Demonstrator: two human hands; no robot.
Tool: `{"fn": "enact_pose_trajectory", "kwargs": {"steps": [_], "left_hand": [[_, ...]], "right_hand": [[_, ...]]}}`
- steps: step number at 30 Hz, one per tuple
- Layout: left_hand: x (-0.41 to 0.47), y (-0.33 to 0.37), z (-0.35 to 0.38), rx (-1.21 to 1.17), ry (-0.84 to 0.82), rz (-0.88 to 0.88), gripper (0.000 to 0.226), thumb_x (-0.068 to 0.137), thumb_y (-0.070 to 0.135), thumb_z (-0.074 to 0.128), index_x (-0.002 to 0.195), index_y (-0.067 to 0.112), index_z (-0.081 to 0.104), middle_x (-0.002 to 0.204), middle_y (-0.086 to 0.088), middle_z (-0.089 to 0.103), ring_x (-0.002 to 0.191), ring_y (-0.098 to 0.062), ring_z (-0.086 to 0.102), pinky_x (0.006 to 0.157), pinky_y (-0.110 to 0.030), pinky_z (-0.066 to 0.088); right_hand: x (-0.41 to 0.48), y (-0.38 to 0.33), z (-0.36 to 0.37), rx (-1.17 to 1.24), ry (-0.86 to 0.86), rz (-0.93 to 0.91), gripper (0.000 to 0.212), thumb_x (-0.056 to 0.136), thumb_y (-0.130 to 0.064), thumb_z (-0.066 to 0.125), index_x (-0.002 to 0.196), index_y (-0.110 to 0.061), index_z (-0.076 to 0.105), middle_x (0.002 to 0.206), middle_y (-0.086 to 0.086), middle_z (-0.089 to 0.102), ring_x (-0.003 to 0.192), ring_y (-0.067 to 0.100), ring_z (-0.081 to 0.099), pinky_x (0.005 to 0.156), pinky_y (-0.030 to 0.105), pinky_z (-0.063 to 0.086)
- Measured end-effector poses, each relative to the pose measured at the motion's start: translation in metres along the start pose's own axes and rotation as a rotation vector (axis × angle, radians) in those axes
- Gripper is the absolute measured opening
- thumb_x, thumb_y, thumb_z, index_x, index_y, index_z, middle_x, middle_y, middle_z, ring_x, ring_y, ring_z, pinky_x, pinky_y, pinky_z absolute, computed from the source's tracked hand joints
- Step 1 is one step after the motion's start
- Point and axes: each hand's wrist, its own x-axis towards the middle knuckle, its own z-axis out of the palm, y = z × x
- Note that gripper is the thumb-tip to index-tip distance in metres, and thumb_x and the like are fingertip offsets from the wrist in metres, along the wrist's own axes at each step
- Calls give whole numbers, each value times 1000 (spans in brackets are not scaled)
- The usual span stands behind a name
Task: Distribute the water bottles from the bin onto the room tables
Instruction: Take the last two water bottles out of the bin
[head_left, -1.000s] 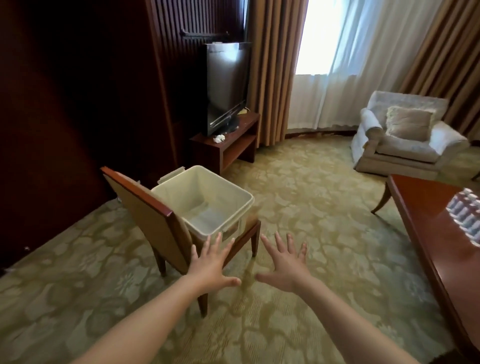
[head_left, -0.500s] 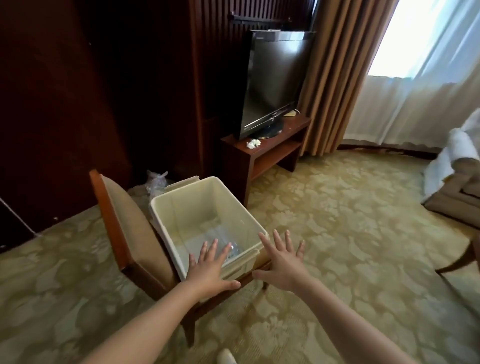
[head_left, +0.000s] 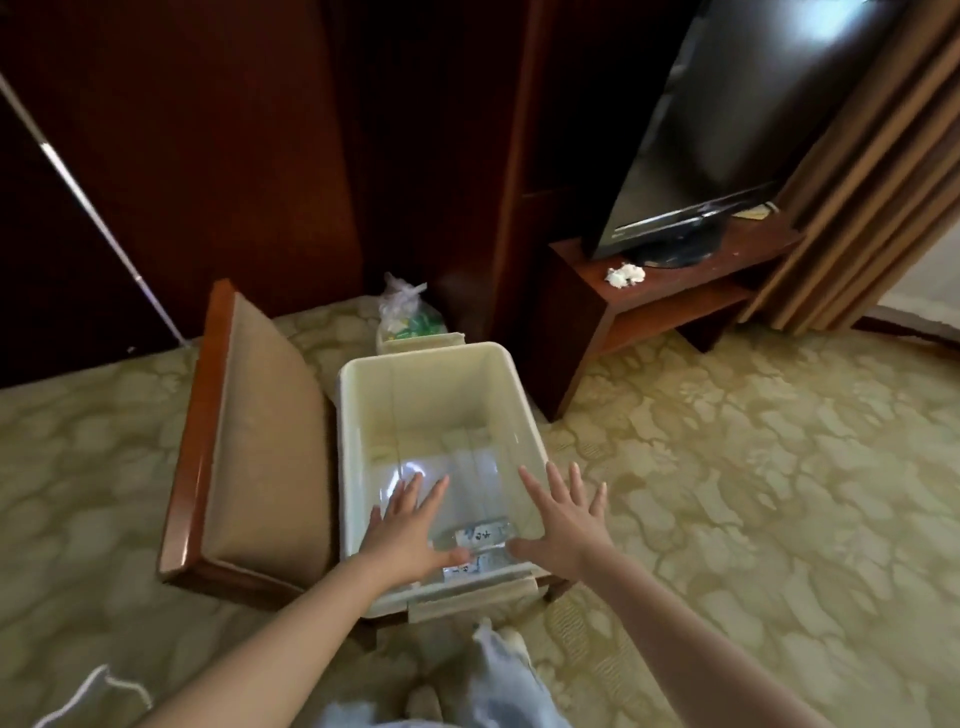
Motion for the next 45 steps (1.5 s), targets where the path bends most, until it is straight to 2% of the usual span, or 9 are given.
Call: {"fn": "enact_pose_trajectory", "kwargs": {"steps": [4, 7, 13, 18, 25, 31, 35, 39, 45], "left_hand": [[15, -7, 15, -128, -29, -129, 116, 70, 83, 53, 153, 37, -14, 163, -4, -18, 150, -24, -13, 121, -52, 10], [21, -6, 21, -268, -29, -238, 134, 46, 100, 38, 153, 36, -13, 164, -5, -13, 151, -24, -8, 120, -51, 15], [37, 2, 37, -488, 38, -432, 106, 79, 68, 62, 155, 36, -6, 165, 0, -1, 151, -18, 4, 118, -41, 24], [57, 4, 69, -633, 23, -581, 103, 81, 62, 64, 153, 39, -5, 165, 2, 3, 151, -16, 6, 117, -40, 25], [100, -17, 111, -595, -37, -693, 103, 81, 55, 67, 153, 38, -5, 163, 0, 16, 149, -20, 18, 116, -38, 29], [137, -37, 136, -538, -123, -757, 86, 83, 46, 66, 153, 32, 16, 154, -3, 31, 143, -22, 29, 110, -36, 34], [154, -46, 153, -491, -163, -759, 86, 81, 43, 70, 151, 26, 22, 149, -4, 37, 141, -23, 32, 108, -39, 38], [171, -53, 160, -445, -215, -739, 78, 81, 38, 71, 147, 23, 31, 142, -6, 42, 136, -25, 38, 106, -39, 37], [184, -64, 178, -424, -184, -749, 61, 87, 17, 63, 142, 32, 41, 141, -3, 44, 132, -24, 43, 102, -40, 42]], "right_hand": [[50, 7, -7, -91, -97, -127, 99, 87, -65, 54, 156, -41, -13, 165, 6, -19, 148, 34, -28, 115, 64, -17], [79, 10, -12, -154, -179, -225, 97, 89, -64, 53, 156, -40, -12, 165, 5, -19, 148, 33, -27, 115, 61, -19], [143, 11, -8, -221, -353, -418, 98, 88, -58, 58, 157, -39, -10, 165, 3, -20, 149, 29, -25, 122, 50, -12], [187, 10, 14, -295, -495, -527, 98, 87, -57, 59, 157, -38, -8, 165, 3, -19, 150, 30, -23, 123, 48, -9], [247, 11, 76, -365, -669, -571, 101, 86, -52, 64, 158, -36, -6, 167, 3, -13, 153, 29, -15, 122, 51, -2], [274, 11, 129, -316, -762, -511, 82, 87, -42, 67, 155, -37, 21, 164, 12, 16, 152, 32, 14, 120, 51, 21], [287, 15, 154, -223, -806, -489, 85, 67, -47, 63, 147, -37, 37, 129, 6, 56, 126, 29, 52, 100, 38, 47], [303, 11, 170, -218, -845, -463, 72, 78, -32, 73, 143, -29, 42, 128, 8, 55, 118, 29, 58, 89, 33, 48], [322, 7, 187, -215, -839, -463, 73, 69, -28, 81, 136, -21, 54, 128, 8, 62, 112, 27, 64, 90, 35, 53]]}}
